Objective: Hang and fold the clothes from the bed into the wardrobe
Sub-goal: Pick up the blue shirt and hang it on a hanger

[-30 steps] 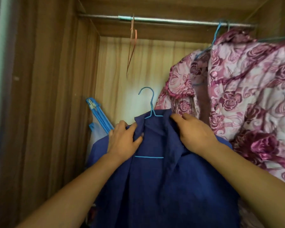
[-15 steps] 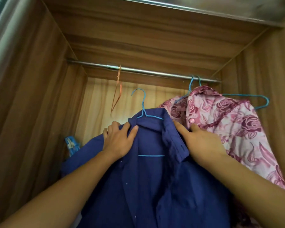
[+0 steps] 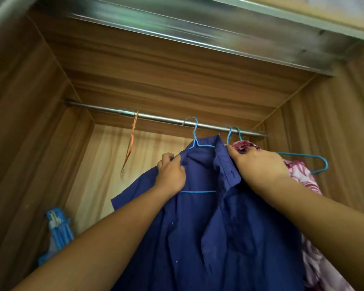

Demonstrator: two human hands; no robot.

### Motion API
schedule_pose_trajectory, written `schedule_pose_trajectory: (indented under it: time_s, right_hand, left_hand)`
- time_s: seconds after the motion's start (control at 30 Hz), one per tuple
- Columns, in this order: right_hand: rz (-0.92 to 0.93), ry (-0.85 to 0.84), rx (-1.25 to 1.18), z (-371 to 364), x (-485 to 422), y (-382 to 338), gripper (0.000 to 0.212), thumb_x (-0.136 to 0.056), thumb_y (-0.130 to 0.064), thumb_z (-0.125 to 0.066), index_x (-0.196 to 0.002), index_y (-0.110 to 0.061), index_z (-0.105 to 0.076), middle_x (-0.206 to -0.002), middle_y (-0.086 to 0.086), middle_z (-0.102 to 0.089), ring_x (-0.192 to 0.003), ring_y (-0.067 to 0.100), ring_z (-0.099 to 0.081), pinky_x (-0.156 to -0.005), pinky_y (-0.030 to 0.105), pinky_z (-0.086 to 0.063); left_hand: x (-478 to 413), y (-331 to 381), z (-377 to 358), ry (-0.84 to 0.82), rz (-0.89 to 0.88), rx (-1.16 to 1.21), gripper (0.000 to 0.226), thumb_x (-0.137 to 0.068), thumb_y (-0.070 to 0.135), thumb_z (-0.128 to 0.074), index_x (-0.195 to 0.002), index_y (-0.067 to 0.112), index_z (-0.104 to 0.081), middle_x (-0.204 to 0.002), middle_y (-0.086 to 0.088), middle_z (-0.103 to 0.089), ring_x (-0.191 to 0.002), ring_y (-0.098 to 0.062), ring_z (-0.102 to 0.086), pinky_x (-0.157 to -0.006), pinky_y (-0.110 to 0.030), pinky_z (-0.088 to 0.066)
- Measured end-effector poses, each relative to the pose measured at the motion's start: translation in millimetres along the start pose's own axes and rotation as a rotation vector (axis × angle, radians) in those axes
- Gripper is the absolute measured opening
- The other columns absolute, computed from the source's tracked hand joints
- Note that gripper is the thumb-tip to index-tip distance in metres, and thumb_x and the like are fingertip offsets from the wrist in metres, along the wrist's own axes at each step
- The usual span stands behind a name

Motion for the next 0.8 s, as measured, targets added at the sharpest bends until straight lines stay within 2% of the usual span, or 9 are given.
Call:
schedule_pose_trajectory:
  time_s: [0.07,0.17,0.23,0.3,0.4,0.5,0.63,0.8]
  right_hand:
    - [-0.023,0.024,0.033,3,-13,11,0.057,-0.104,-0.026,-0.038,-0.156,-0.035,-0.016,-0.122,0.012,-0.062,-0.104,0.035,-0.067,-0.066,0.037,-0.039]
    - [-0.057,0.037,0.087,2,-33,23,0.056,-0.103,-0.023,-0.04,-0.155,-0.033,-0.022,-0.118,0.007,-0.066,-0.103,0.032,-0.068,-0.064,0.036,-0.039]
    - [-0.082,0.01,0.115,-1,-46,29,0.055,-0.102,-0.02,-0.04,-0.155,-0.031,-0.027,-0.119,0.007,-0.066,-0.105,0.032,-0.067,-0.065,0.036,-0.04]
    - [-0.107,-0.019,0.149,-6,-56,33,0.049,-0.102,-0.018,-0.04,-0.15,-0.027,-0.037,-0.12,0.004,-0.066,-0.106,0.029,-0.066,-0.066,0.036,-0.042]
    - [-0.128,-0.096,0.18,-17,-65,30,0.043,-0.099,-0.014,-0.043,-0.141,-0.023,-0.047,-0.119,0.002,-0.066,-0.105,0.028,-0.066,-0.067,0.036,-0.048]
    - [-0.11,-0.115,0.203,-25,-67,26,0.047,-0.097,-0.011,-0.043,-0.143,-0.022,-0.045,-0.12,0.001,-0.065,-0.105,0.028,-0.066,-0.064,0.037,-0.047]
    - [-0.043,-0.089,0.255,-32,-58,22,0.054,-0.1,-0.013,-0.038,-0.153,-0.023,-0.031,-0.123,0.001,-0.064,-0.11,0.027,-0.065,-0.065,0.037,-0.043]
    - [-0.014,-0.051,0.193,-32,-43,10,0.046,-0.101,-0.014,-0.038,-0.146,-0.021,-0.039,-0.125,0.001,-0.063,-0.111,0.027,-0.065,-0.067,0.035,-0.041]
  left_hand:
    - [-15,16,-1,0.023,0.013,0.056,0.034,-0.099,0.01,-0.035,-0.126,0.009,-0.056,-0.134,-0.011,-0.037,-0.119,-0.032,-0.043,-0.099,-0.034,-0.039]
    - [-34,36,-8,-0.023,0.016,0.122,0.038,-0.096,0.01,-0.036,-0.13,0.01,-0.054,-0.134,-0.017,-0.042,-0.12,-0.037,-0.049,-0.105,-0.041,-0.042]
    - [-44,44,-15,-0.082,0.001,0.169,0.041,-0.094,0.009,-0.039,-0.132,0.012,-0.053,-0.132,-0.014,-0.055,-0.119,-0.035,-0.054,-0.103,-0.043,-0.045]
    - [-49,47,-23,-0.13,0.003,0.186,0.037,-0.094,0.007,-0.041,-0.126,0.012,-0.056,-0.121,-0.011,-0.065,-0.111,-0.033,-0.06,-0.098,-0.046,-0.05]
    - [-50,44,-31,-0.134,-0.005,0.164,0.033,-0.091,0.003,-0.041,-0.117,0.011,-0.061,-0.112,-0.01,-0.068,-0.105,-0.032,-0.062,-0.093,-0.045,-0.052]
    - [-45,37,-39,-0.161,-0.016,0.177,0.037,-0.092,0.002,-0.04,-0.116,0.016,-0.063,-0.108,-0.005,-0.07,-0.101,-0.028,-0.064,-0.092,-0.045,-0.054]
    - [-30,28,-45,-0.172,-0.06,0.153,0.041,-0.092,-0.003,-0.038,-0.116,0.019,-0.063,-0.105,-0.001,-0.071,-0.097,-0.023,-0.066,-0.09,-0.043,-0.056]
    - [-7,22,-51,-0.181,-0.066,0.152,0.035,-0.092,0.0,-0.039,-0.112,0.02,-0.061,-0.101,0.0,-0.07,-0.093,-0.022,-0.065,-0.087,-0.045,-0.056]
Point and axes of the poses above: each hand's wrist, its own x-axis away from the middle knuckle, its own z-axis out of the back of the hand, y = z × x, the point moved 7 cm from there along -x, towards the middle knuckle
